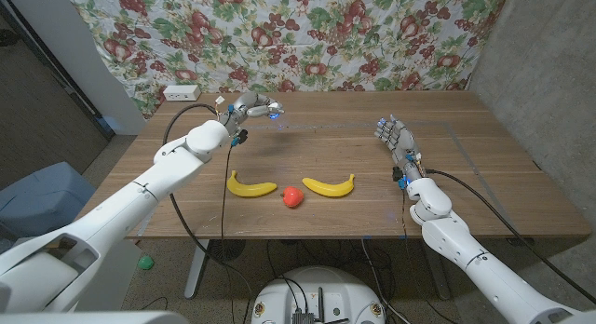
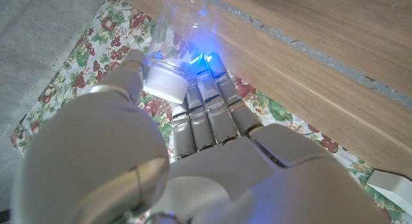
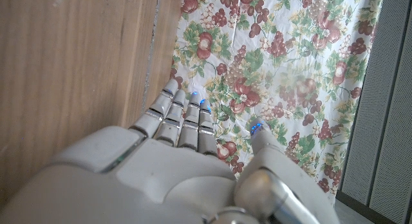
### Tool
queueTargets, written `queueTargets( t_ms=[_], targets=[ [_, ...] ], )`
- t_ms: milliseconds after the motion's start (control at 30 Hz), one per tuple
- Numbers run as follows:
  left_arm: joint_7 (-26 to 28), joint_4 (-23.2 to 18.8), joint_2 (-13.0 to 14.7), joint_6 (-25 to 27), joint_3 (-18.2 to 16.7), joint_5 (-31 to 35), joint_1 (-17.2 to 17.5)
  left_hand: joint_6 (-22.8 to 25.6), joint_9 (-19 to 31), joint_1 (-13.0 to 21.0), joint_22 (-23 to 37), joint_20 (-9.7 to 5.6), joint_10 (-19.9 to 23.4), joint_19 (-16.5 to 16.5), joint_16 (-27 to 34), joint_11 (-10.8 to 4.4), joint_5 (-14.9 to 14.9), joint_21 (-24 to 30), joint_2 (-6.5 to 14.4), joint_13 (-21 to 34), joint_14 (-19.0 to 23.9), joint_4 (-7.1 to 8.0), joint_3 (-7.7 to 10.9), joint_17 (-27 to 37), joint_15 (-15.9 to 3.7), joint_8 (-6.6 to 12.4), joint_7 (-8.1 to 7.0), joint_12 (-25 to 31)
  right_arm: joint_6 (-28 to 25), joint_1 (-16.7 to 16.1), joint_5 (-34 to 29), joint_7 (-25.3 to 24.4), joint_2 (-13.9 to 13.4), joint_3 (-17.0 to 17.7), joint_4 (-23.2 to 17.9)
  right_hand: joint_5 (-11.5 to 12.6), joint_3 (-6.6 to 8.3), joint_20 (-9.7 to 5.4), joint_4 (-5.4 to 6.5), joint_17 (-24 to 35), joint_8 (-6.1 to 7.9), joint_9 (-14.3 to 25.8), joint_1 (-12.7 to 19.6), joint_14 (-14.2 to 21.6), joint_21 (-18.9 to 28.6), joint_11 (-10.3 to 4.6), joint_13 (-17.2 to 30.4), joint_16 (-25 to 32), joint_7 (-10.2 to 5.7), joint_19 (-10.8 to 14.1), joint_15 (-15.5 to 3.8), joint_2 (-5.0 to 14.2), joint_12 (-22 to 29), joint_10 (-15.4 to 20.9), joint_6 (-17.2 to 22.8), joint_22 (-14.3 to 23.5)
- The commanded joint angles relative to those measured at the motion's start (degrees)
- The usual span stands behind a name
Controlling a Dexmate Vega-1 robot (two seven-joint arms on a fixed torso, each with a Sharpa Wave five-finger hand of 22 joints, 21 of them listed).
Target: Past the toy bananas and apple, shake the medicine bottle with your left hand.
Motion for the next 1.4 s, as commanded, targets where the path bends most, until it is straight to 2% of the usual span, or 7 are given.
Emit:
queueTargets(
  t_ms=[33, 167, 333, 667, 800, 1100, 1400],
  targets=[
    [9.41, 0.18, -2.74, -5.71, -2.38, 1.88, 3.93, 3.32, 0.18, 9.87, 0.02, -5.34, 10.03, -0.18, 0.12, -9.69, 0.39, 0.33, 10.16, 0.26, 2.50, 0.24, 0.42, 0.26, -8.88, 0.46, -0.81, 0.09, 0.12, -0.47, 0.15, 0.11, -0.25, 0.17, -0.50, 0.27, 0.08, -0.04, -0.17, 0.10, 0.18, 0.18, 0.02, 0.54, -0.29, -0.02, 0.30, -0.05, -0.01, 0.26, -0.09, 0.33, -0.39, 0.34, 0.68, 0.27],
    [17.13, 0.62, -5.79, -8.72, -4.18, 3.46, 6.40, 3.31, 0.18, 9.89, 0.02, -5.39, 10.01, -0.14, 0.22, -9.78, 0.37, 0.41, 10.21, 0.23, 2.66, 0.25, 0.40, 0.32, -8.90, 0.45, -0.88, 0.04, 0.13, -0.38, 0.11, 0.11, -0.18, 0.13, -0.45, 0.27, 0.08, -0.01, -0.17, 0.09, 0.17, 0.18, 0.03, 0.54, -0.34, -0.01, 0.29, -0.06, 0.01, 0.28, -0.02, 0.33, -0.40, 0.32, 0.64, 0.27],
    [23.81, 2.04, -9.17, -12.26, -5.51, 5.19, 8.00, 3.34, 0.18, 9.86, 0.01, -5.42, 10.14, -0.18, 0.20, -9.65, 0.36, 0.49, 10.23, 0.24, 2.65, 0.28, 0.42, 0.30, -8.88, 0.47, -0.96, 0.06, 0.13, -0.11, 0.05, 0.32, -0.09, -0.02, -0.22, 0.27, 0.08, -0.03, -0.18, 0.09, 0.18, 0.18, 0.03, 0.48, -0.41, -0.03, 0.28, -0.10, -0.03, 0.30, -0.14, 0.32, -0.39, 0.37, 0.67, 0.27],
    [24.43, 2.30, -9.93, -13.19, -6.16, 5.70, 8.53, 3.34, 0.19, 9.84, 0.00, -5.43, 10.23, -0.20, 0.24, -9.85, 0.33, 0.64, 10.18, 0.23, 2.71, 0.28, 0.38, 0.34, -8.88, 0.48, -1.10, 0.04, -0.07, -0.12, -0.34, -0.08, -0.12, -0.14, -0.52, 0.27, 0.08, -0.04, -0.18, 0.08, 0.17, 0.18, 0.02, 0.51, -0.55, -0.05, 0.29, -0.11, 0.01, 0.31, -0.09, 0.32, -0.40, 0.35, 0.64, 0.27],
    [23.06, 1.70, -9.31, -12.16, -6.20, 5.33, 8.54, 3.46, 0.18, 9.88, 0.00, -5.43, 10.26, -0.25, 0.25, -9.82, 0.33, 0.70, 10.15, 0.23, 2.73, 0.23, 0.38, 0.35, -8.96, 0.53, -1.14, 0.03, -0.04, -0.37, -0.42, -0.40, -0.10, -0.10, -0.83, 0.27, 0.08, -0.01, -0.18, 0.08, 0.17, 0.18, 0.02, 0.50, -0.58, -0.03, 0.28, -0.12, 0.00, 0.36, -0.12, 0.32, -0.39, 0.38, 0.64, 0.27],
    [12.64, -0.86, -3.84, -6.12, -4.77, 3.14, 6.48, 3.47, 0.16, 9.79, -0.02, -5.45, 10.25, -0.21, 0.21, -9.83, 0.33, 0.89, 10.16, 0.27, 2.72, 0.28, 0.40, 0.32, -8.91, 0.52, -1.06, -0.01, -0.05, -0.72, -0.58, -0.72, -0.08, -0.14, -1.26, 0.27, 0.07, -0.03, -0.18, 0.10, 0.16, 0.18, 0.02, 0.56, -0.72, 0.01, 0.29, -0.11, 0.04, 0.41, -0.09, 0.31, -0.38, 0.41, 0.62, 0.28],
    [5.17, -1.73, -0.49, -1.90, -3.22, 1.29, 4.06, 3.41, 0.15, 9.81, -0.03, -5.45, 10.27, -0.29, 0.17, -9.83, 0.35, 0.98, 10.14, 0.26, 2.69, 0.25, 0.44, 0.30, -8.90, 0.49, -1.03, -0.05, -0.12, -0.73, -0.93, -0.99, 0.00, -0.32, -1.41, 0.27, 0.07, -0.04, -0.18, 0.09, 0.18, 0.18, 0.01, 0.55, -0.82, 0.00, 0.30, -0.14, 0.03, 0.47, -0.11, 0.31, -0.39, 0.38, 0.65, 0.28]
  ],
)
